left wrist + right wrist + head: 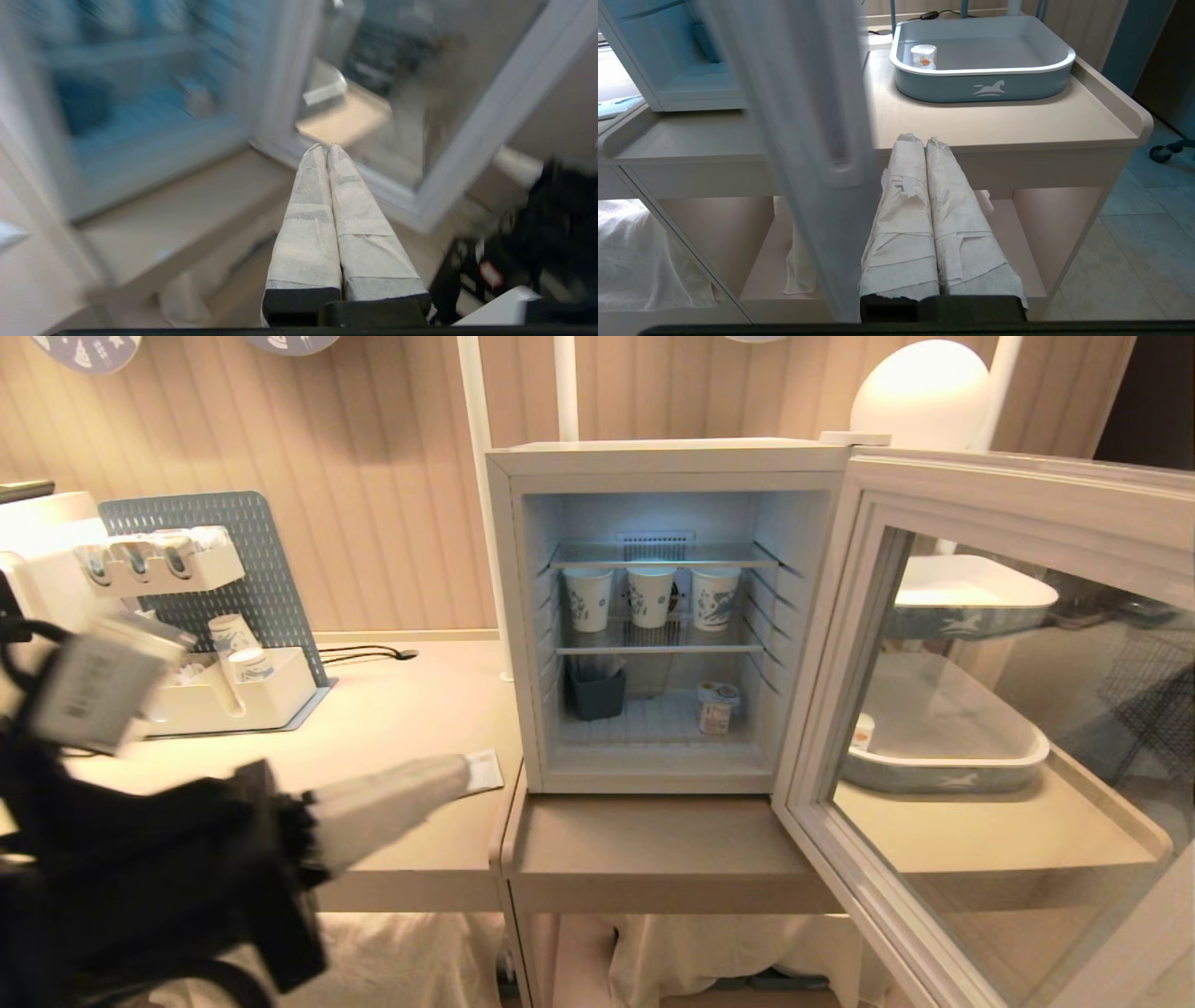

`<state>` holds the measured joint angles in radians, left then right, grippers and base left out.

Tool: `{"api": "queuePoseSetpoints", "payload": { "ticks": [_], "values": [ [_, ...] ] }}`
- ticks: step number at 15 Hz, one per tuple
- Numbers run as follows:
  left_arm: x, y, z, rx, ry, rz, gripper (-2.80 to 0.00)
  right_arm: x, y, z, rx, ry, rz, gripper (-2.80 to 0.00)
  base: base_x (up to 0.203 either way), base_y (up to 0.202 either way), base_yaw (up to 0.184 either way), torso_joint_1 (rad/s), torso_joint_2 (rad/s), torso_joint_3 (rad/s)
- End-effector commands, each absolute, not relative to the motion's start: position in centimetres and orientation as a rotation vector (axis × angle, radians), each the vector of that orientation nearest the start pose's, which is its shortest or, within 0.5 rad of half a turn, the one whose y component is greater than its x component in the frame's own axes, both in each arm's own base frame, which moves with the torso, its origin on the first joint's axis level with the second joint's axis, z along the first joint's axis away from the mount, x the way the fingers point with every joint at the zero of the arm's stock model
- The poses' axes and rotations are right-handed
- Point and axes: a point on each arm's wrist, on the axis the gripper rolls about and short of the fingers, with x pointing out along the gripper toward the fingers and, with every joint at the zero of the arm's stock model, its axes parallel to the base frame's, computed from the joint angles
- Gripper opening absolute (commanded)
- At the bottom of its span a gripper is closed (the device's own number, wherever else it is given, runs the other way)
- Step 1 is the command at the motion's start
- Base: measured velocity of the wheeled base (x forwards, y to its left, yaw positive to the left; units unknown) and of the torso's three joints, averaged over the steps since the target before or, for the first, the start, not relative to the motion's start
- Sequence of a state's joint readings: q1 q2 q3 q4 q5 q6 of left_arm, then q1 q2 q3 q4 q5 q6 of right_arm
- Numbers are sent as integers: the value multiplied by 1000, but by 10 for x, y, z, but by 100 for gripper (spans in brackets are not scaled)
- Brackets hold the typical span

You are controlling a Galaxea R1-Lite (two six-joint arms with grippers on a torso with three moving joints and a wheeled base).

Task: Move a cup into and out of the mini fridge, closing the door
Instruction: Take the yoghurt out of the freezer

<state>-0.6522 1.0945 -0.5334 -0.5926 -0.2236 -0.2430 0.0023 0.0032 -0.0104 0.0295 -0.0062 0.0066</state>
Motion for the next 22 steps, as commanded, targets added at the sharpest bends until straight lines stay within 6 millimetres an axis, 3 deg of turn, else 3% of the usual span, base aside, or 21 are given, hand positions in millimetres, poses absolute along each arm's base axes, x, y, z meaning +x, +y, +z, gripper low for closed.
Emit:
{"api": "queuePoseSetpoints", "payload": {
  "ticks": [1,2,4,6,8,11,14,17,22],
  "values": [
    [26,-22,279,-248,52,-724,-280,-23,0,76,6,26,-3,-280,0,0,0,0,0,0],
    [2,-2,286,-245,66,-610,-280,-23,0,76,6,26,-3,-280,0,0,0,0,0,0],
    [-38,15,284,-250,54,-356,-280,-23,0,76,6,26,-3,-280,0,0,0,0,0,0],
    [-81,16,265,-261,22,-225,-280,-23,0,76,6,26,-3,-280,0,0,0,0,0,0],
    [-103,12,243,-312,124,-128,-280,-23,0,76,6,26,-3,-280,0,0,0,0,0,0],
    [-111,7,252,-402,74,-174,-280,-23,0,76,6,26,-3,-280,0,0,0,0,0,0],
    [-117,-9,239,-367,66,-196,-280,-23,0,75,6,28,-3,-280,0,0,0,0,0,0],
    [-110,-7,200,-307,43,-217,-280,-24,0,76,6,28,-3,-280,0,0,0,0,0,0],
    [-33,-1,111,-103,-92,-38,-280,-24,0,76,6,28,-3,-280,0,0,0,0,0,0]
  ]
}}
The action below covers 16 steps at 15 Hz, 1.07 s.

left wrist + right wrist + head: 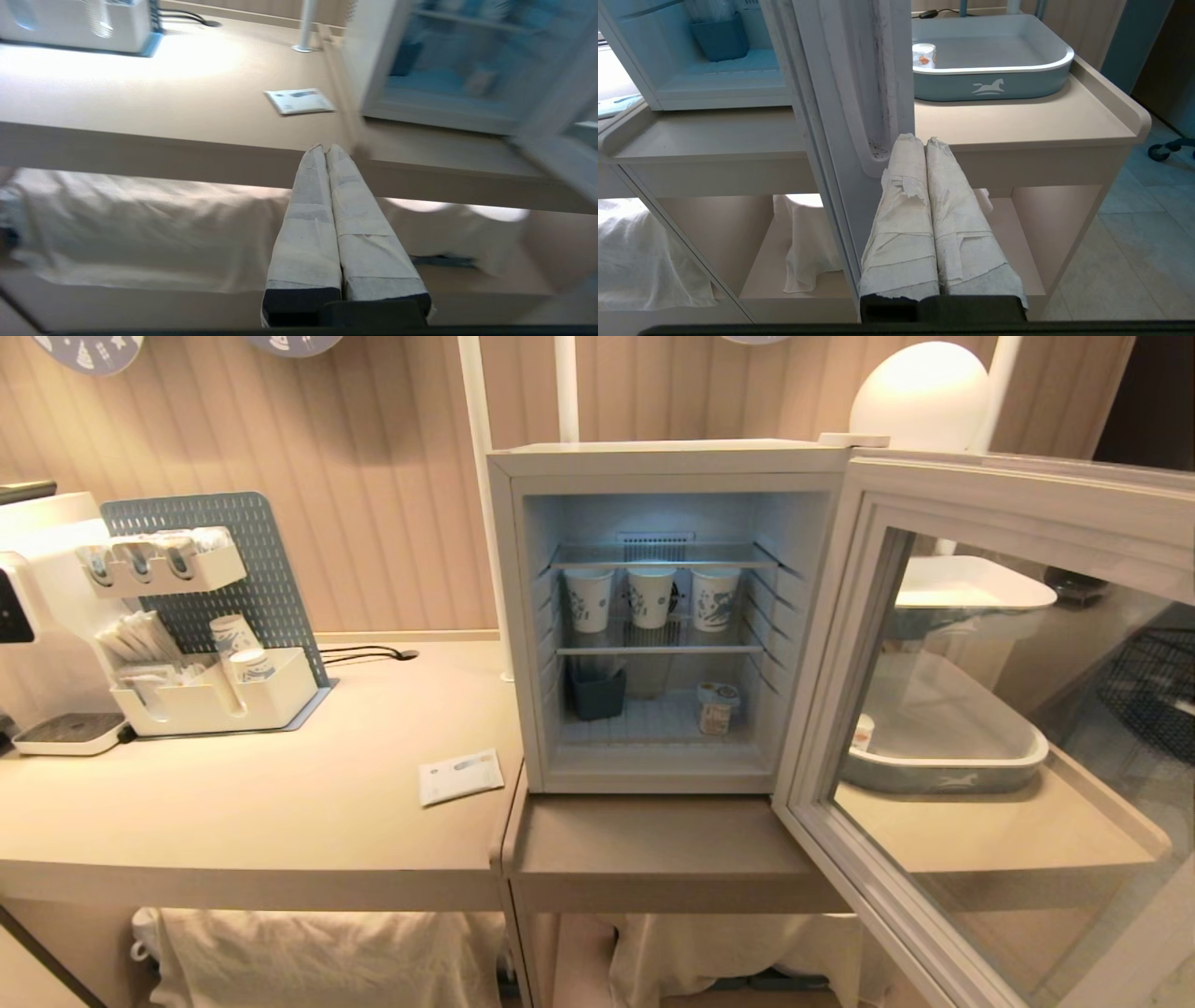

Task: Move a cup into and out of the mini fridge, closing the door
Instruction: Take the yoghurt out of the freezer

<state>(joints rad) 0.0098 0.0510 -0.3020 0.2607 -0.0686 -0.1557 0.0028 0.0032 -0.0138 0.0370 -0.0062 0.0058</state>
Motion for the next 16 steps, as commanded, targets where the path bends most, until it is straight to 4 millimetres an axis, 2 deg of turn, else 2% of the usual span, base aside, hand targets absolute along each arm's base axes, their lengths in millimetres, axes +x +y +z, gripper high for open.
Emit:
{"api": "queuePoseSetpoints", "payload": {
  "ticks": [1,3,5,10,16],
  "values": [
    [-26,0,94,-48,-85,0,-280,-24,0,76,6,28,-3,-280,0,0,0,0,0,0],
    [-23,0,83,40,-73,25,-280,-24,0,76,6,28,-3,-280,0,0,0,0,0,0],
    [-23,0,71,49,51,1,-280,-24,0,76,6,28,-3,-280,0,0,0,0,0,0],
    [-23,0,74,46,11,-8,-280,-23,0,75,6,29,-3,-280,0,0,0,0,0,0],
    [-23,0,74,50,12,-8,-280,-24,0,76,6,28,-3,-280,-171,0,1,6,3,2]
  ]
}}
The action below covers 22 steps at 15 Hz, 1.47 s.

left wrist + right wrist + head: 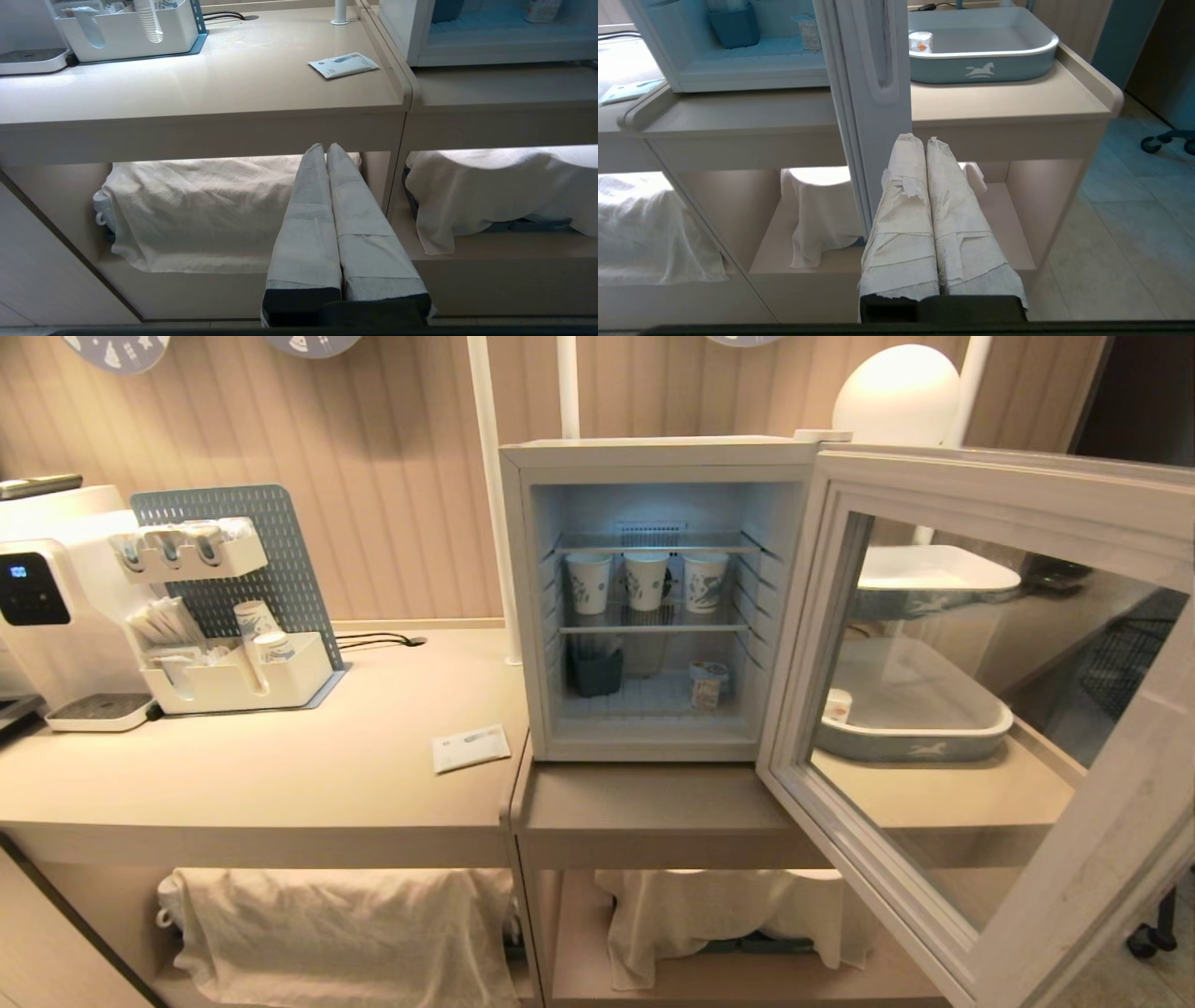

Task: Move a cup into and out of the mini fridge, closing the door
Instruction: Take the yoghurt out of the freezer

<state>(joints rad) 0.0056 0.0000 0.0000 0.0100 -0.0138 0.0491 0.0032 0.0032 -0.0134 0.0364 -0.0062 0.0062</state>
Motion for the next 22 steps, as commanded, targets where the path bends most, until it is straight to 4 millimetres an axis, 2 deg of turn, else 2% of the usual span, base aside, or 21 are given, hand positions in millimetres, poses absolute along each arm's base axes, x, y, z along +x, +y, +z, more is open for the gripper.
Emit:
{"api": "queuePoseSetpoints", "payload": {
  "ticks": [1,4,10,22],
  "values": [
    [-23,0,74,49,12,-6,-280,-24,0,76,6,28,-3,-280,-193,0,0,-1,-5,2],
    [-23,0,74,50,12,-8,-280,-24,0,76,6,28,-3,-280,-155,0,0,1,0,3],
    [-23,0,74,46,11,-8,-280,-24,0,76,6,28,-3,-280,1,32,1,0,1,0],
    [-23,0,75,37,9,-5,-280,-24,0,76,6,28,-3,-280,0,194,0,2,3,3]
  ]
}}
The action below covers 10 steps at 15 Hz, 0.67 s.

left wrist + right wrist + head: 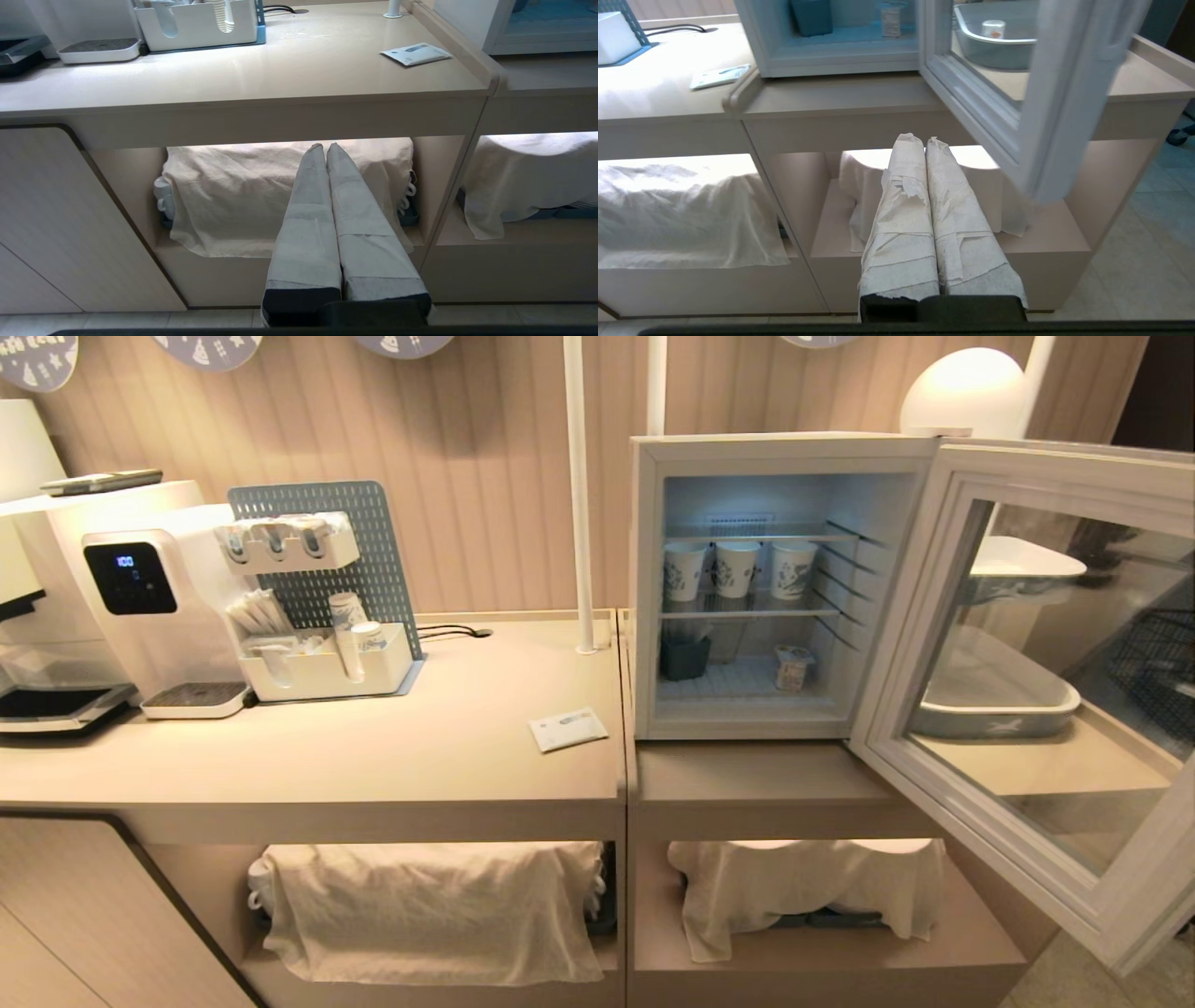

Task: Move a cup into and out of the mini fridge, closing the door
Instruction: Take the yoghurt out of the freezer

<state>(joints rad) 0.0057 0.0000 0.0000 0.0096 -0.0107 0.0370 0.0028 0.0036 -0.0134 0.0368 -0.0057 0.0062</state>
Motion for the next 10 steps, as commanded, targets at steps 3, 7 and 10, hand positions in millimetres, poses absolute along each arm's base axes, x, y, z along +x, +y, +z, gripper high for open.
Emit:
{"api": "queuePoseSetpoints", "payload": {
  "ticks": [3,7,10],
  "values": [
    [-23,0,75,35,9,-5,-280,-24,0,75,6,28,-3,-280,0,189,1,2,4,3],
    [-23,0,75,46,6,-6,-280,-24,0,76,6,28,-3,-280,0,147,0,1,1,4],
    [-23,0,75,46,6,-6,-280,-24,0,76,6,28,-3,-280,0,0,0,0,0,0]
  ]
}}
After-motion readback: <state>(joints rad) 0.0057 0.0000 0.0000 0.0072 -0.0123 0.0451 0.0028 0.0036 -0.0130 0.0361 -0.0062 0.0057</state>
